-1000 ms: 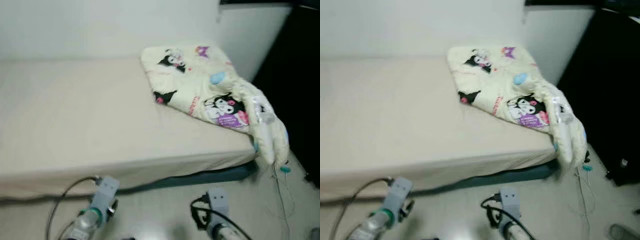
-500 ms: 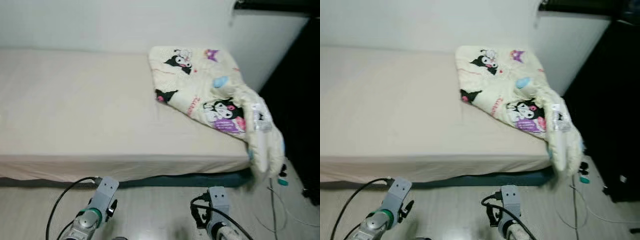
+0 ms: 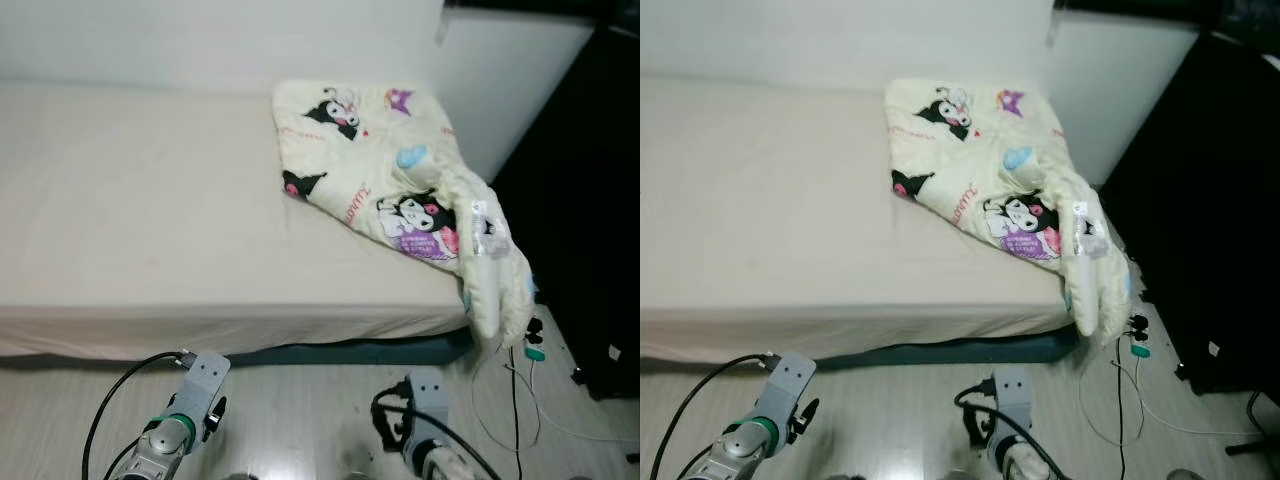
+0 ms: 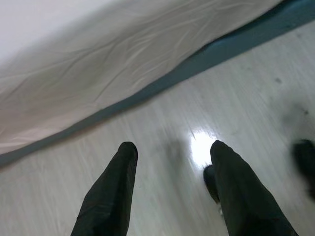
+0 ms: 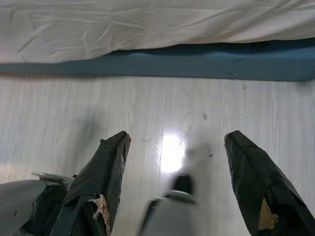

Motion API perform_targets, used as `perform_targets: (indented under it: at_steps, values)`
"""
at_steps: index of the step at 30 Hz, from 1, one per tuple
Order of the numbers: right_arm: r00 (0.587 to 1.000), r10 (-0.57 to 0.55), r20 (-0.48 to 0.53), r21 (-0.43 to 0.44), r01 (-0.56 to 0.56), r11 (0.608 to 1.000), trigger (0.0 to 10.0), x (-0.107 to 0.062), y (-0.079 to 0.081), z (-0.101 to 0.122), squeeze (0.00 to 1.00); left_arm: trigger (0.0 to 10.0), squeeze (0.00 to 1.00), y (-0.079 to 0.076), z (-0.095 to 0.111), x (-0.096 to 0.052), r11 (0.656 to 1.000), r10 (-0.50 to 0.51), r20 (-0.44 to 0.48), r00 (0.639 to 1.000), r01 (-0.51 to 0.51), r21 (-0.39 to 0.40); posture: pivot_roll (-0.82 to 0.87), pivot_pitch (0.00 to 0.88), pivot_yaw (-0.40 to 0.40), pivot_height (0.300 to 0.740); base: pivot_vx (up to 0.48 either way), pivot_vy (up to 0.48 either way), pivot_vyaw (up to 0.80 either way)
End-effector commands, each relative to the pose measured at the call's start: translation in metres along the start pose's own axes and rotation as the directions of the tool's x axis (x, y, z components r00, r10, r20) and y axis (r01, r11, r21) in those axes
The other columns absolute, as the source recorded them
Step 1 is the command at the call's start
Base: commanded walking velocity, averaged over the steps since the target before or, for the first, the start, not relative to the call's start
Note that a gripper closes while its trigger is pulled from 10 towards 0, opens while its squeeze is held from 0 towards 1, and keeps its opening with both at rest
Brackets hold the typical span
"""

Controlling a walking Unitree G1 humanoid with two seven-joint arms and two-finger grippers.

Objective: Clean up the room

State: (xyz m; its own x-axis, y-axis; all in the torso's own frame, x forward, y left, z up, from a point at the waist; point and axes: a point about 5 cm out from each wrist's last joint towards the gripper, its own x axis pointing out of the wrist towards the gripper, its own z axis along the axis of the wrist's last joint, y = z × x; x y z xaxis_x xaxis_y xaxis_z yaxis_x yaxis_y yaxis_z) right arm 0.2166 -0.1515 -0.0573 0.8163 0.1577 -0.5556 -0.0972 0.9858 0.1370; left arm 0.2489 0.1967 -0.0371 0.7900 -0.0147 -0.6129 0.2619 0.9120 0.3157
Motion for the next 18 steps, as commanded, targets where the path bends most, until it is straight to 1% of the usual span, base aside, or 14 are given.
perform_targets:
  at_steps: [1, 18]
  values:
    - [1.000, -0.014, -0.022, 0.006, 0.014, 1.000, 10.0, -0.0033, -0.0042, -0.0062, 0.00, 10.0, 0.00, -0.0083, -0.0133, -0.0037, 1.000, -0.028, -0.044, 0.999, 0.028, 0.005, 0.06, 0.030, 0.017, 0.740, 0.000, -0.281, 0.00]
    - [1.000, -0.013, -0.025, 0.005, 0.013, 1.000, 10.0, -0.0037, -0.0043, -0.0070, 0.00, 10.0, 0.00, -0.0082, -0.0133, -0.0038, 1.000, -0.029, -0.043, 0.999, 0.029, 0.008, 0.06, 0.036, 0.019, 0.740, 0.000, -0.282, 0.00]
